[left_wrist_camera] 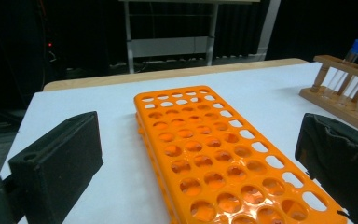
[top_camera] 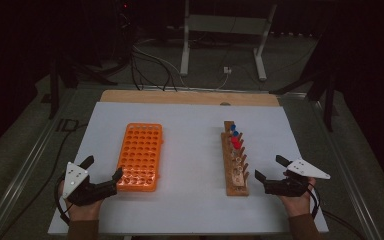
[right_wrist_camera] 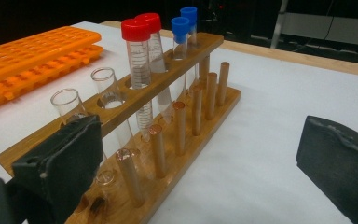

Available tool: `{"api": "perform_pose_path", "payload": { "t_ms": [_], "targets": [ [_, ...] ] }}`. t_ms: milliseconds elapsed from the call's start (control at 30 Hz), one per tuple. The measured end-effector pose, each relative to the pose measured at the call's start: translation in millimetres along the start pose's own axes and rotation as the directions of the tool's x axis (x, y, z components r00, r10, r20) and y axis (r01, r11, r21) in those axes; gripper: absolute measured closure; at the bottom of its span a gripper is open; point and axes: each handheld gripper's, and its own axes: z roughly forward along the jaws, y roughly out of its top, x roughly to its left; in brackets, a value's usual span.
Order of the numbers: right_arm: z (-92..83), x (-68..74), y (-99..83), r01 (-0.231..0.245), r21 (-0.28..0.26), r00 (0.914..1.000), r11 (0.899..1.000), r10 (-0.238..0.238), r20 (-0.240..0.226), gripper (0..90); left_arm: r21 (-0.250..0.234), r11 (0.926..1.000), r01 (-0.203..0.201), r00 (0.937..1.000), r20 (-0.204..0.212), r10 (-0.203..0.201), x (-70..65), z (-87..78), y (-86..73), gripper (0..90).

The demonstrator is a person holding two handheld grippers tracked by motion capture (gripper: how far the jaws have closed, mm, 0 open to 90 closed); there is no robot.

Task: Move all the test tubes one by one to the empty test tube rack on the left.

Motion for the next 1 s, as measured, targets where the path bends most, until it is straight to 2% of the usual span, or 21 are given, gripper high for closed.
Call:
{"api": "perform_pose_path", "payload": {
  "t_ms": [367,433,567,700,833,1000],
  "targets": [
    [-2.6,-2.3,2.0,-0.024,-0.008,0.9996,1.0,0.024,-0.013,0.6,-0.001,0.9998,0.018,0.9998,-0.009,-0.018,2.9,0.4,-1.3,1.4],
    [-4.3,-0.1,5.2,-0.019,-0.017,0.9996,1.0,0.019,-0.023,0.6,-0.001,0.9997,0.024,0.9997,-0.009,-0.024,3.4,0.9,-1.6,1.4],
    [-7.3,7.8,14.1,-0.032,-0.035,0.9963,0.999,0.029,-0.081,1.3,0.001,0.9997,0.023,0.9997,-0.009,-0.023,3.4,1.4,-1.8,1.4],
    [-5.6,17.6,19.3,-0.001,-0.026,0.9911,1.0,-0.002,-0.133,6.6,0.006,0.9998,0.022,0.9997,-0.006,-0.022,2.2,2.7,-2.1,1.4],
    [-0.2,27.8,20.5,0.026,-0.009,0.9852,1.0,-0.027,-0.169,17.1,0.009,0.9998,0.016,0.9999,-0.005,-0.016,1.2,2.9,-2.3,1.4],
    [6.4,39.0,20.3,0.071,0.013,0.9733,0.997,-0.066,-0.22,37.8,0.011,0.9998,0.015,0.9999,-0.007,-0.015,1.1,3.1,-2.6,1.4]
  ]
}}
